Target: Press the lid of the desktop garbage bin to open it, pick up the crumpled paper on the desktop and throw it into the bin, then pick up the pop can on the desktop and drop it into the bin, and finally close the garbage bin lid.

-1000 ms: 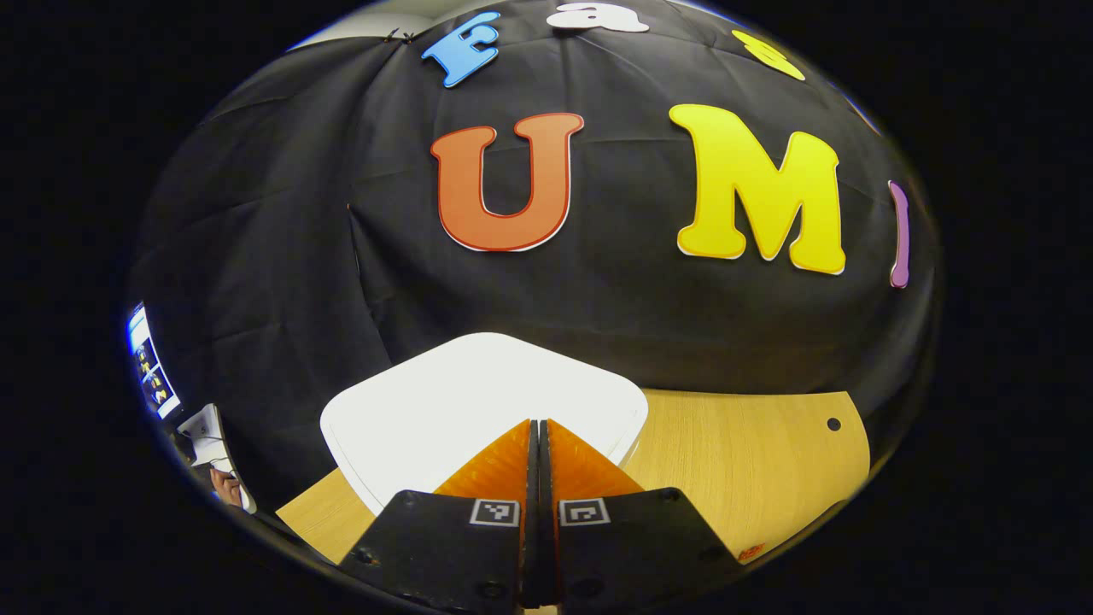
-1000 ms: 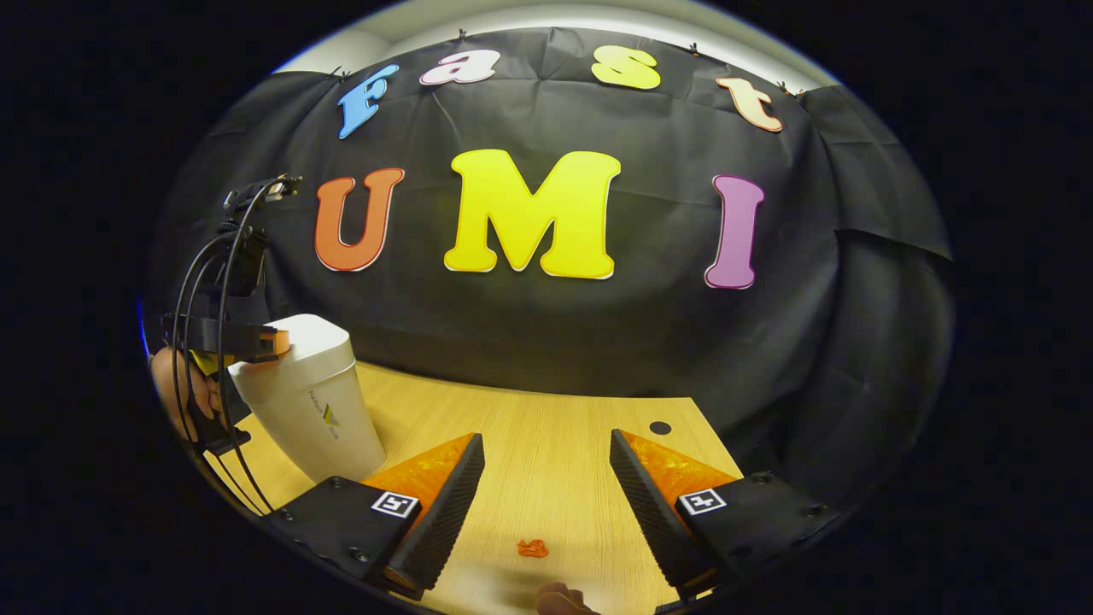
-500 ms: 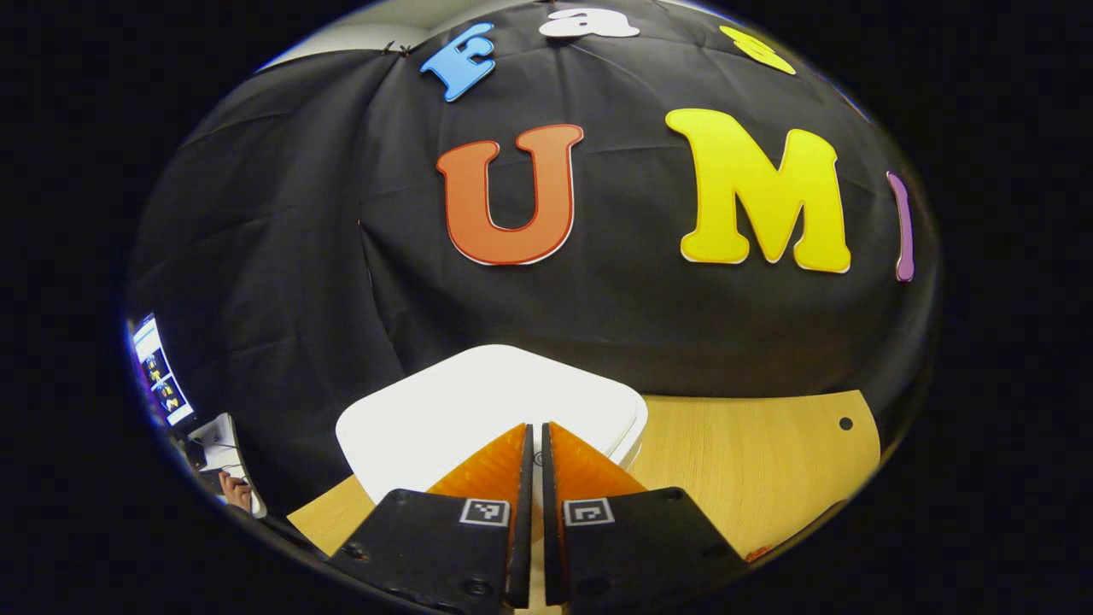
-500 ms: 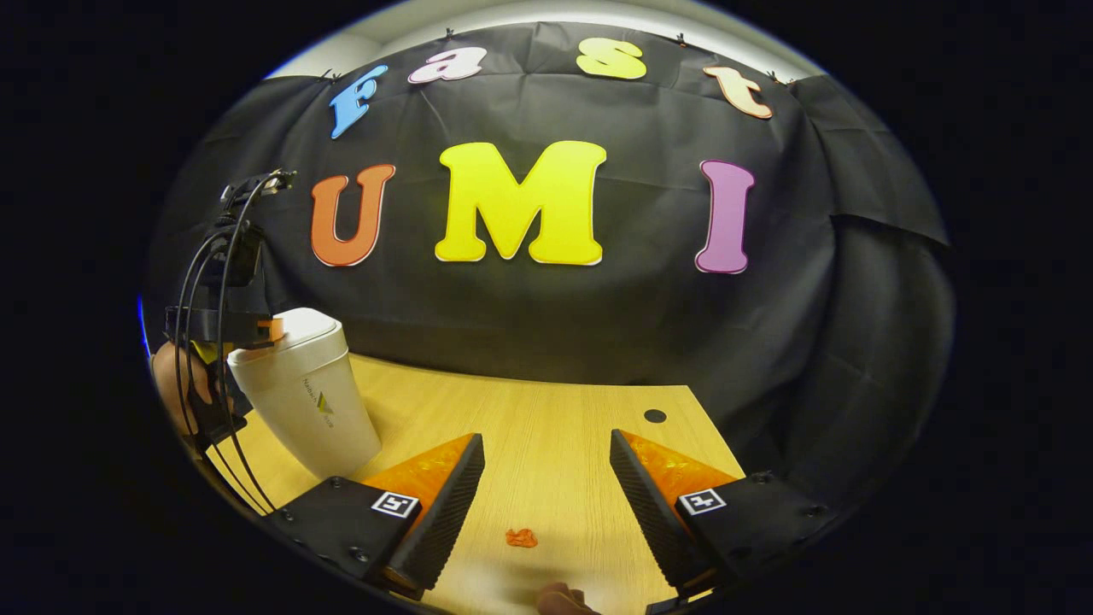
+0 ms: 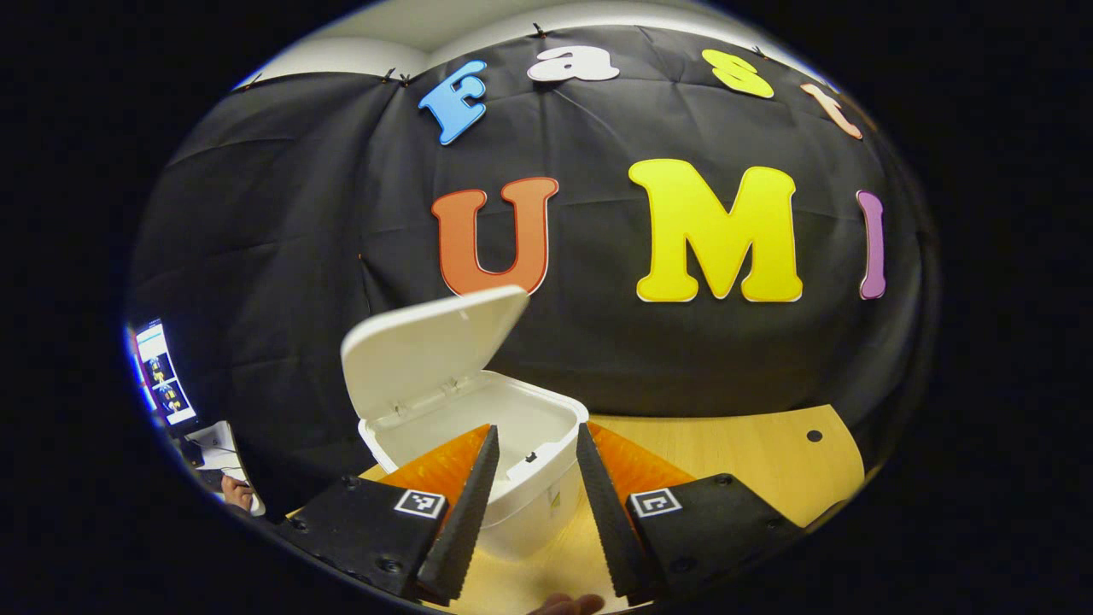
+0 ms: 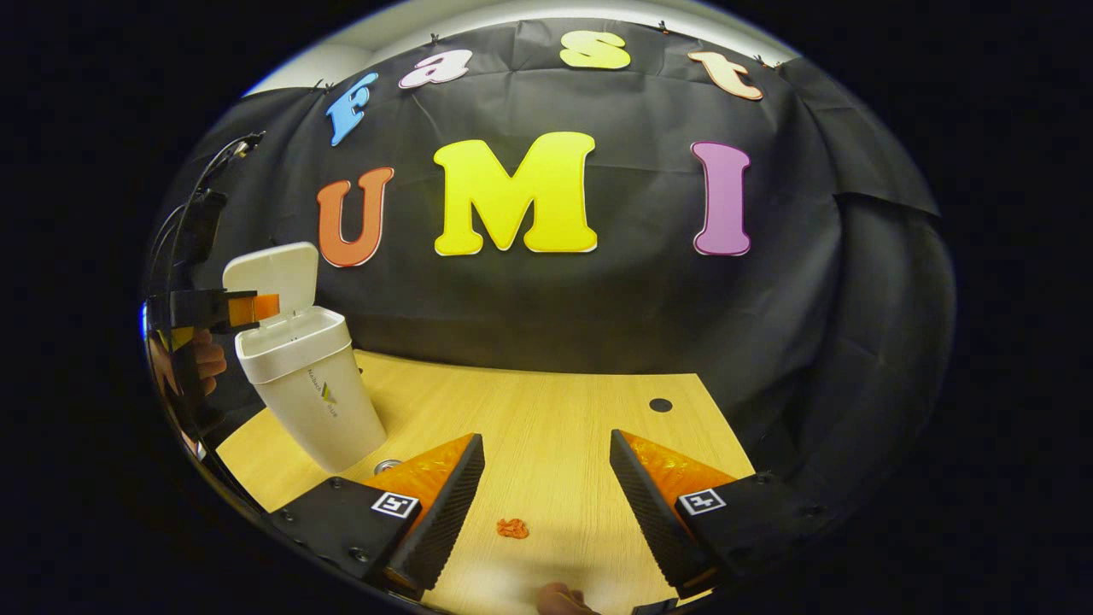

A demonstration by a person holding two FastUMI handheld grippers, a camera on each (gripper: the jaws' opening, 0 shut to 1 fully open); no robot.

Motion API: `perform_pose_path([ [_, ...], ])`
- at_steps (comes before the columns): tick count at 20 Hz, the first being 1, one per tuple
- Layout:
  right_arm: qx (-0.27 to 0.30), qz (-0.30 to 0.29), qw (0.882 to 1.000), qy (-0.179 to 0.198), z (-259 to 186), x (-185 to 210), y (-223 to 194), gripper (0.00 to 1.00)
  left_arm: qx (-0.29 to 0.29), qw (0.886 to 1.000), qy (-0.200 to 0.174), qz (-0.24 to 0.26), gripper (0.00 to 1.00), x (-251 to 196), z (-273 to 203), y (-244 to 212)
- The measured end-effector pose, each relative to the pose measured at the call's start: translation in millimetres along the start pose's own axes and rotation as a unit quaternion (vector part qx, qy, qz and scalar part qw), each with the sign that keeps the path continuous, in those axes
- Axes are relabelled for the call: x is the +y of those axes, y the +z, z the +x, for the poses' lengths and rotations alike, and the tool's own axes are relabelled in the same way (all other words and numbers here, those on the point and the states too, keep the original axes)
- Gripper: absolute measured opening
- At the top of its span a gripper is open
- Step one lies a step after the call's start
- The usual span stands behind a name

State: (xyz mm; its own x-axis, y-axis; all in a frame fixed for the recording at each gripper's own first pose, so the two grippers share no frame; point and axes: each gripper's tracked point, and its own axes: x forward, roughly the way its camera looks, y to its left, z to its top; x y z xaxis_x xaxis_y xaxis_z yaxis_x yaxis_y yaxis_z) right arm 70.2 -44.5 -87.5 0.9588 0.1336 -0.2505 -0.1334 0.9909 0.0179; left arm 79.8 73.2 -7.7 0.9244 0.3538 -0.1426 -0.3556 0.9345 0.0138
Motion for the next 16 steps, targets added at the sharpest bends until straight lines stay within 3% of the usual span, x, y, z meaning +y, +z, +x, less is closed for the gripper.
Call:
perform_pose_path([
  [3,0.003,-0.004,1.0,0.023,1,-6,-10,0.94,-0.004,1.0,0.001,0.0,0.77,-12,-25,-7],
  [4,0.006,-0.007,1.0,0.028,2,-7,-15,0.94,-0.005,1.0,-0.001,0.001,0.86,-16,-34,-11],
  [8,0.026,-0.042,0.997,0.056,7,-6,-36,0.94,-0.001,1.0,-0.002,0.005,1.0,-29,-63,-34],
  [16,0.083,-0.053,0.993,0.072,27,25,-99,0.94,0.023,0.998,-0.055,0.026,1.0,-31,-102,-86],
])
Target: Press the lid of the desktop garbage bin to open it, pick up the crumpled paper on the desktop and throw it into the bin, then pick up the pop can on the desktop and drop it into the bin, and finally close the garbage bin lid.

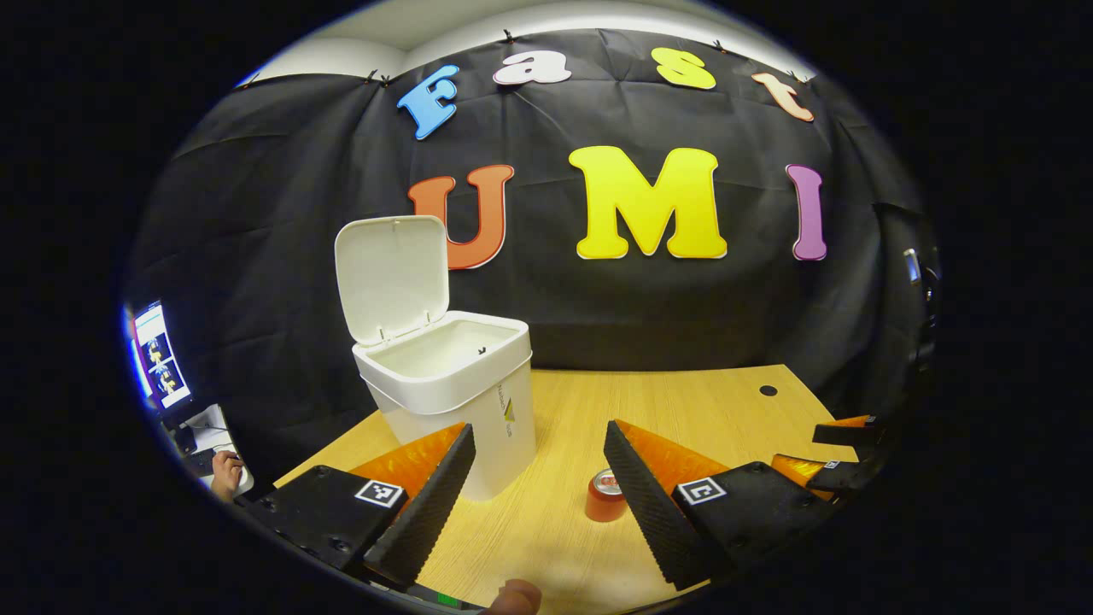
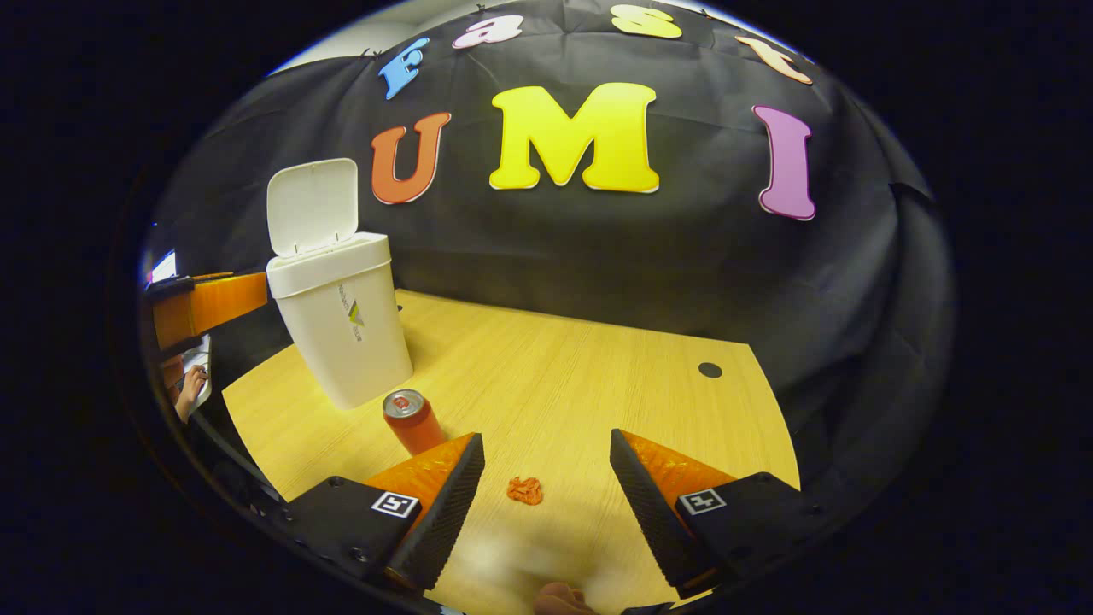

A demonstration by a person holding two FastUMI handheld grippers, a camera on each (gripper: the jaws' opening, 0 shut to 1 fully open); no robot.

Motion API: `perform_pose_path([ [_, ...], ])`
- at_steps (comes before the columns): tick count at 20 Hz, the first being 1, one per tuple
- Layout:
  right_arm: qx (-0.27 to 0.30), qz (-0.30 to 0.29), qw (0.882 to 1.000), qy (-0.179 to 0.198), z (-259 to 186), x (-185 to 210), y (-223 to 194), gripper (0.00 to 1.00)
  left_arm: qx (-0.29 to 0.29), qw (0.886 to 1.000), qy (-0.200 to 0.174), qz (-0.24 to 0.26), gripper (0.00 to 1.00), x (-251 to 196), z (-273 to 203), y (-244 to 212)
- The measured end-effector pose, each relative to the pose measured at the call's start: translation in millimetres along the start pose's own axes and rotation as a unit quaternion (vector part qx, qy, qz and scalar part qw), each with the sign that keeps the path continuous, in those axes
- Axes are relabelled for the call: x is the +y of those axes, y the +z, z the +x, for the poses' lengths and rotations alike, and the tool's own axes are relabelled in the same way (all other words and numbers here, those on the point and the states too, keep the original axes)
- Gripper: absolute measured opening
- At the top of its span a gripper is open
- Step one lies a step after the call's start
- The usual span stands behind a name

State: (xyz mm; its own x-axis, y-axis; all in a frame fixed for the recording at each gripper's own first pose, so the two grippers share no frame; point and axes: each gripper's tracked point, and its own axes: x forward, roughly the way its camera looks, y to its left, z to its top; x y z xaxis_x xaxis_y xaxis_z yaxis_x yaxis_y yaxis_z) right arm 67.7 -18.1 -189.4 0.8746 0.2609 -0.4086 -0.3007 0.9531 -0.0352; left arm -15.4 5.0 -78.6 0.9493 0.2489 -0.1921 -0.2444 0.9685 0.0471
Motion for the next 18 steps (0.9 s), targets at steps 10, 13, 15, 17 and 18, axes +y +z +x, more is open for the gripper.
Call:
perform_pose_path([
  [10,0.136,0.023,0.99,-0.027,75,24,-88,0.94,0.031,0.997,-0.061,0.033,1.0,10,17,-44],
  [13,0.185,0.03,0.982,-0.04,97,24,-113,0.94,0.035,0.996,-0.072,0.038,1.0,14,25,-47],
  [15,0.212,0.024,0.976,-0.04,108,24,-125,0.94,0.034,0.995,-0.078,0.046,1.0,14,29,-50],
  [17,0.229,0.021,0.972,-0.04,119,25,-131,0.87,0.036,0.994,-0.087,0.051,1.0,13,32,-56],
  [18,0.238,0.021,0.97,-0.043,123,24,-134,0.86,0.039,0.994,-0.088,0.053,1.0,14,34,-57],
])
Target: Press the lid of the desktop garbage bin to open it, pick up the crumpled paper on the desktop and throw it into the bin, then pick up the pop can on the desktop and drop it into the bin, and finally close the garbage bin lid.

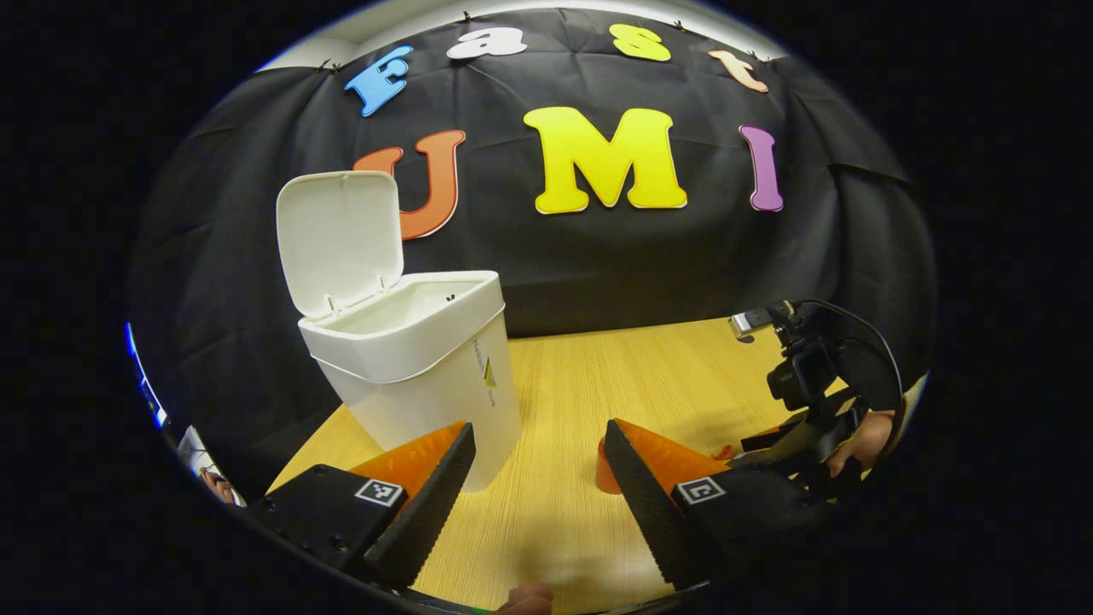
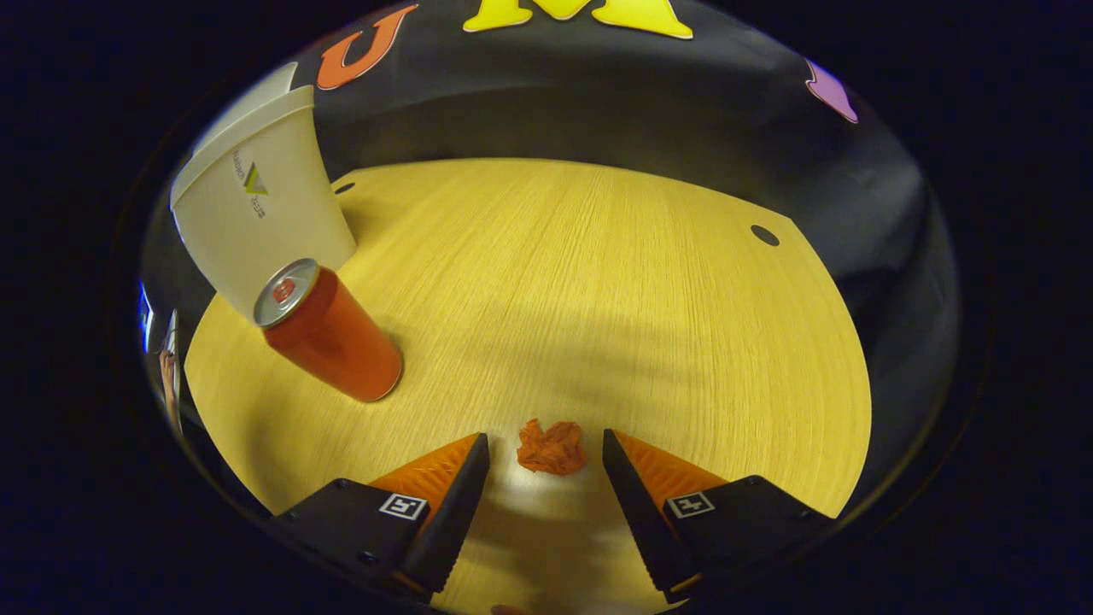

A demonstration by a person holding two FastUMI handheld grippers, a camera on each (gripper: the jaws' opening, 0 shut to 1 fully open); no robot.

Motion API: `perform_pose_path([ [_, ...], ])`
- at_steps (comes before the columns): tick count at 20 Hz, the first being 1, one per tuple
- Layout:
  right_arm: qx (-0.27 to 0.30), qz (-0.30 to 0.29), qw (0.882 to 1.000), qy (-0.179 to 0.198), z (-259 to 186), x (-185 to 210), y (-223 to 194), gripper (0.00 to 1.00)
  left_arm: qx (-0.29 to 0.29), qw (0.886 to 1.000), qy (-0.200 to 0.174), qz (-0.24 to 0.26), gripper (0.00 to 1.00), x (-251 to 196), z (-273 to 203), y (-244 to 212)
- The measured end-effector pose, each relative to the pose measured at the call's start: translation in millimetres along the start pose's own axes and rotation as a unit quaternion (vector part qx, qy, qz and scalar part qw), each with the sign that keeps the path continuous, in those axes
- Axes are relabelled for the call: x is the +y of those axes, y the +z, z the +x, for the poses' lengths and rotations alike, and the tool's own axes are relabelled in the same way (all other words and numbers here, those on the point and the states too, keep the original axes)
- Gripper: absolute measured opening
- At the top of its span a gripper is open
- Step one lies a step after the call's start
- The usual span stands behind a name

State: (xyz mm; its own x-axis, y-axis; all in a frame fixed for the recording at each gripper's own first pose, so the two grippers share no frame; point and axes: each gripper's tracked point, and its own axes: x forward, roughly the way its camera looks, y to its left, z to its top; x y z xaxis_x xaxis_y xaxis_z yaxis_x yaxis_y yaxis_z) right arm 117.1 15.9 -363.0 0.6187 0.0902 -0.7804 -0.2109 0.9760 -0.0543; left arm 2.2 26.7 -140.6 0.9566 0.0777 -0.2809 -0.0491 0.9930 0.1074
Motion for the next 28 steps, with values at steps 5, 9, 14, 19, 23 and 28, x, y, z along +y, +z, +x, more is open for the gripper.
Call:
perform_pose_path([
  [5,0.038,0.017,0.999,-0.003,9,1,-4,0.54,0.006,1.0,0.012,0.026,0.97,10,7,-4],
  [9,0.052,0.024,0.998,-0.001,3,0,-2,0.56,0.01,1.0,0.003,0.029,0.96,10,7,-12],
  [14,0.066,0.026,0.997,0.001,10,1,-7,0.41,0.016,1.0,0.01,0.024,0.96,13,3,-9],
  [19,0.063,0.045,0.997,0.025,6,5,-9,0.41,-0.002,0.999,0.017,0.048,0.96,16,-5,5],
  [23,0.063,0.077,0.995,0.005,-2,-9,-15,0.17,-0.002,0.999,0.008,0.047,0.95,11,-9,6],
  [28,0.046,0.099,0.994,0.007,-3,-10,-7,0.17,-0.007,0.999,0.008,0.052,0.95,11,-11,11],
])
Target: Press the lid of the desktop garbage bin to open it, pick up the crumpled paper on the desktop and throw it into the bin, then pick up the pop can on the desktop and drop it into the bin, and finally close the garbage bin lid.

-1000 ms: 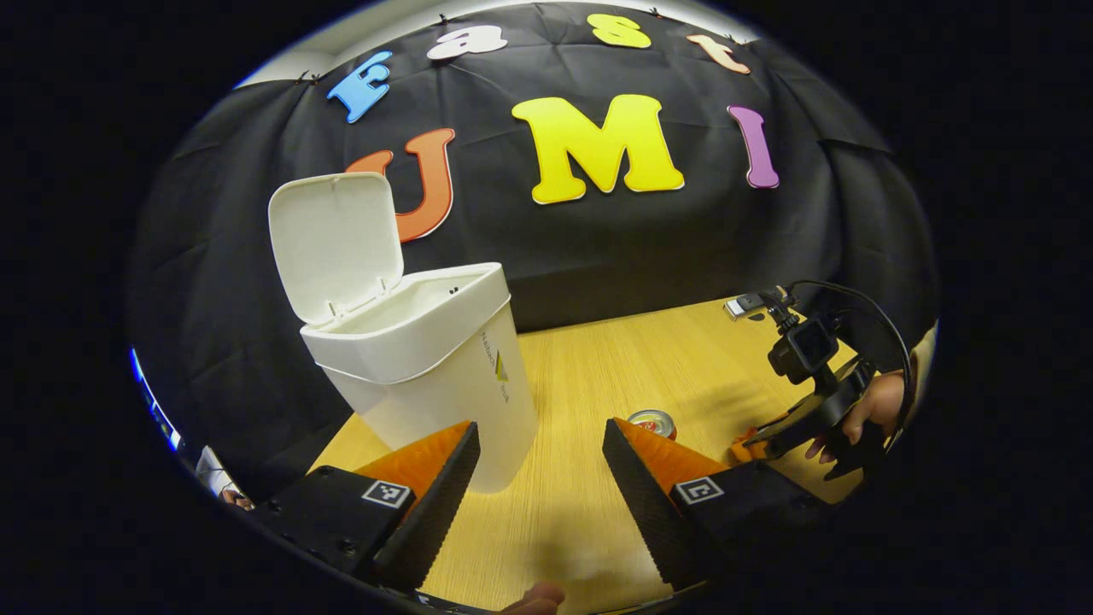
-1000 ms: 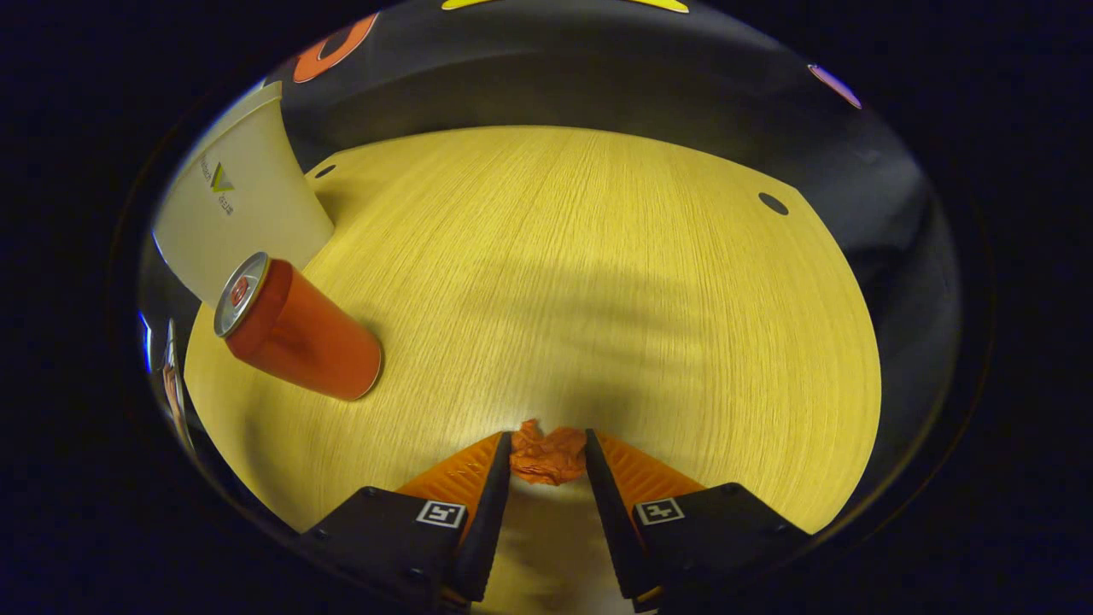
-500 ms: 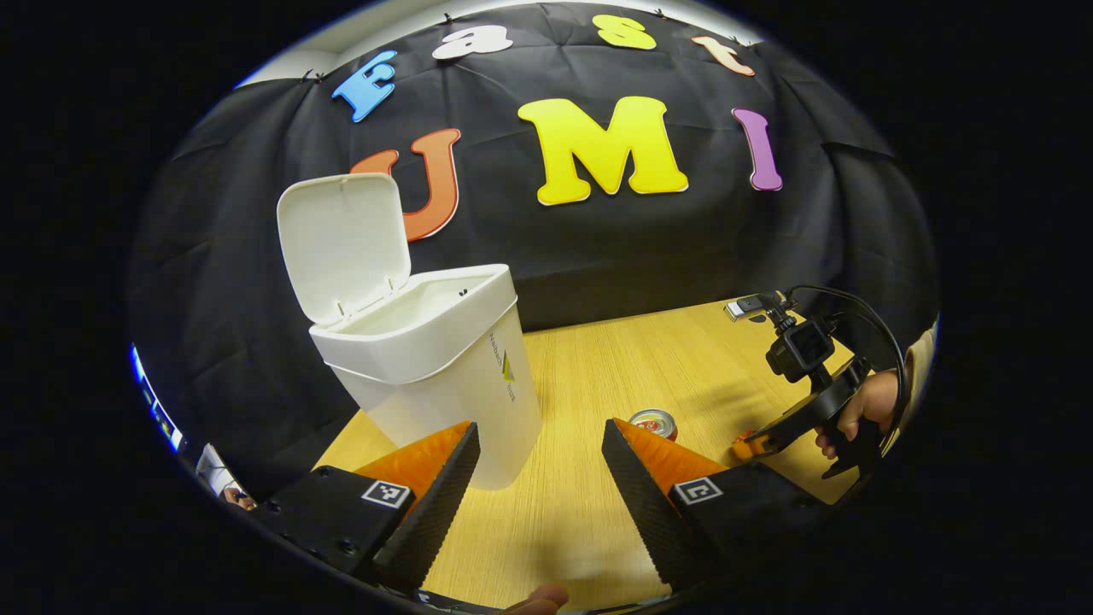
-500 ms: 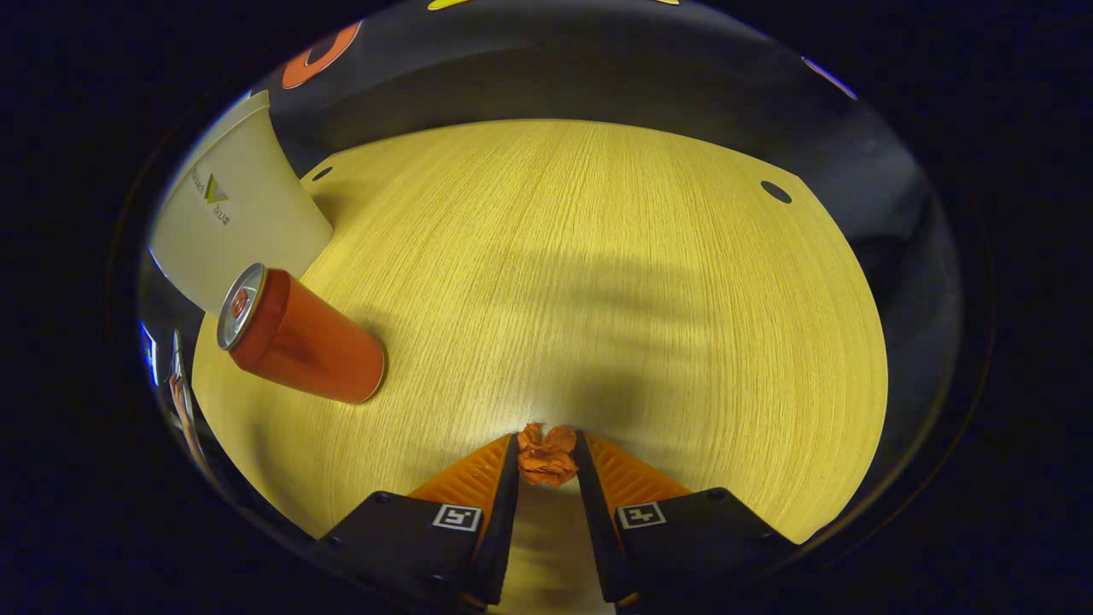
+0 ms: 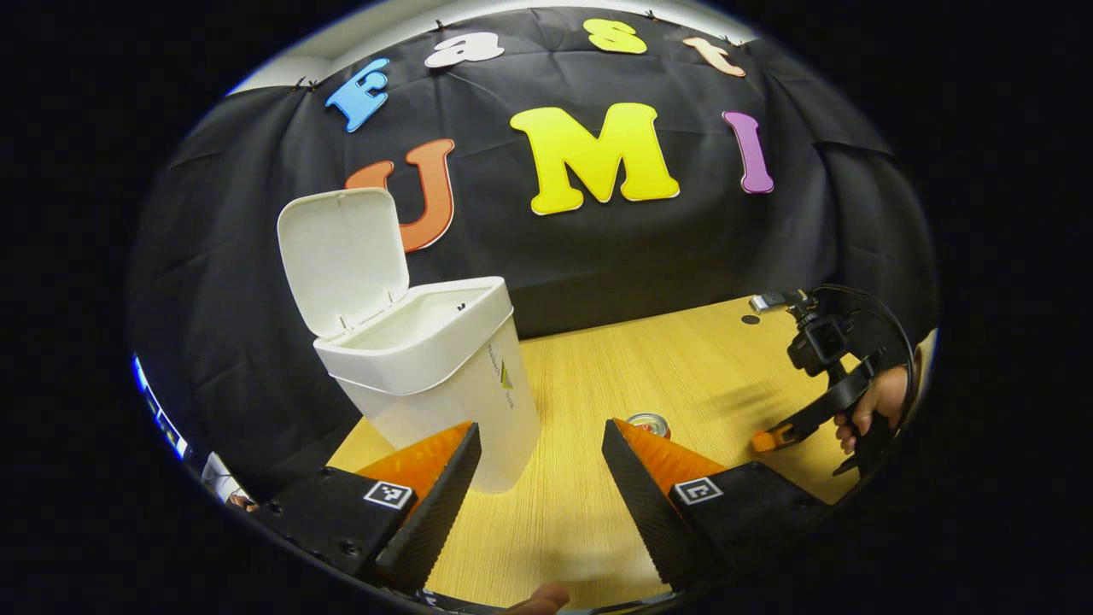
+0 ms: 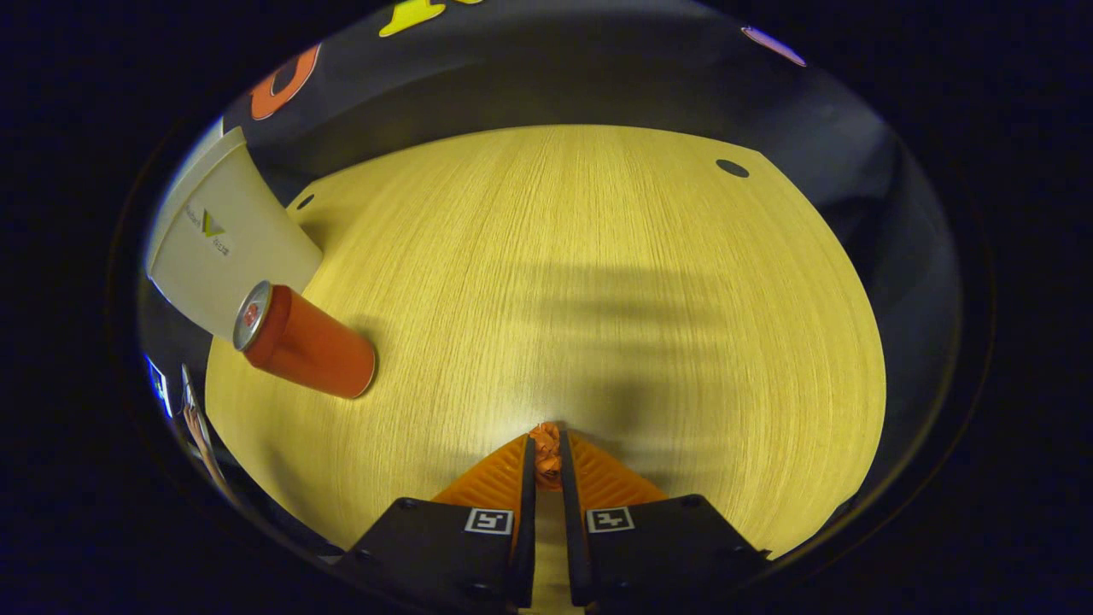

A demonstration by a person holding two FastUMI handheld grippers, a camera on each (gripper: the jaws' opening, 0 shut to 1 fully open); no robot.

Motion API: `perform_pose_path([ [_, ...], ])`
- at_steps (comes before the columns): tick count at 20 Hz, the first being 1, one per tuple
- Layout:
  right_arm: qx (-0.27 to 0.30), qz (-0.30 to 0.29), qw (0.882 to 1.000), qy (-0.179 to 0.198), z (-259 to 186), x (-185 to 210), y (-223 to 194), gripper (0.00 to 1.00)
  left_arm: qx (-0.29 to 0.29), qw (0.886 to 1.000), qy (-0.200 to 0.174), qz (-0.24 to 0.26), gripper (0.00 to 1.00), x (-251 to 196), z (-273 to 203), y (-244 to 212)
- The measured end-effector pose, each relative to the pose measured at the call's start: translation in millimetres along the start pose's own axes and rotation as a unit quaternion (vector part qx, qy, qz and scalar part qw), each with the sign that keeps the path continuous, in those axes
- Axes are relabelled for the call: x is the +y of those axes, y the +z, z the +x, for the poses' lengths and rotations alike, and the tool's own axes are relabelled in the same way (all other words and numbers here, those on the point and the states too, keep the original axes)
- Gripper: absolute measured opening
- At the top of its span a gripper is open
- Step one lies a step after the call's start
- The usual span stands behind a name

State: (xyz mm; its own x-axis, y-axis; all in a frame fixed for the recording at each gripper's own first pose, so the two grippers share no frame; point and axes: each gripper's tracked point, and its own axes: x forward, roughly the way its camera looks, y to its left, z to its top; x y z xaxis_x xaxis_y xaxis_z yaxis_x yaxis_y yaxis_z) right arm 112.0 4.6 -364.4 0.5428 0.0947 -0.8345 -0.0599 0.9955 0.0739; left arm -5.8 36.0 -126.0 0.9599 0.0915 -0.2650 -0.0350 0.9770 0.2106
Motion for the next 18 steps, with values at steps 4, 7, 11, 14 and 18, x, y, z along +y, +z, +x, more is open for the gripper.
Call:
perform_pose_path([
  [4,-0.049,-0.004,0.999,0.0,-19,-2,31,0.17,-0.008,1.0,-0.021,-0.005,0.95,-12,2,3],
  [7,-0.088,-0.014,0.996,0.016,-57,2,62,0.14,-0.01,0.999,-0.031,-0.008,0.95,-14,5,3],
  [11,-0.146,-0.055,0.987,0.038,-118,31,124,0.17,-0.016,0.999,-0.049,-0.016,0.95,-12,10,1],
  [14,-0.211,-0.097,0.971,0.061,-155,77,173,0.17,-0.011,0.998,-0.051,-0.02,0.95,-1,12,-8],
  [18,-0.27,-0.175,0.941,0.107,-184,157,208,0.16,-0.008,0.999,-0.045,-0.024,0.95,17,11,-19],
])
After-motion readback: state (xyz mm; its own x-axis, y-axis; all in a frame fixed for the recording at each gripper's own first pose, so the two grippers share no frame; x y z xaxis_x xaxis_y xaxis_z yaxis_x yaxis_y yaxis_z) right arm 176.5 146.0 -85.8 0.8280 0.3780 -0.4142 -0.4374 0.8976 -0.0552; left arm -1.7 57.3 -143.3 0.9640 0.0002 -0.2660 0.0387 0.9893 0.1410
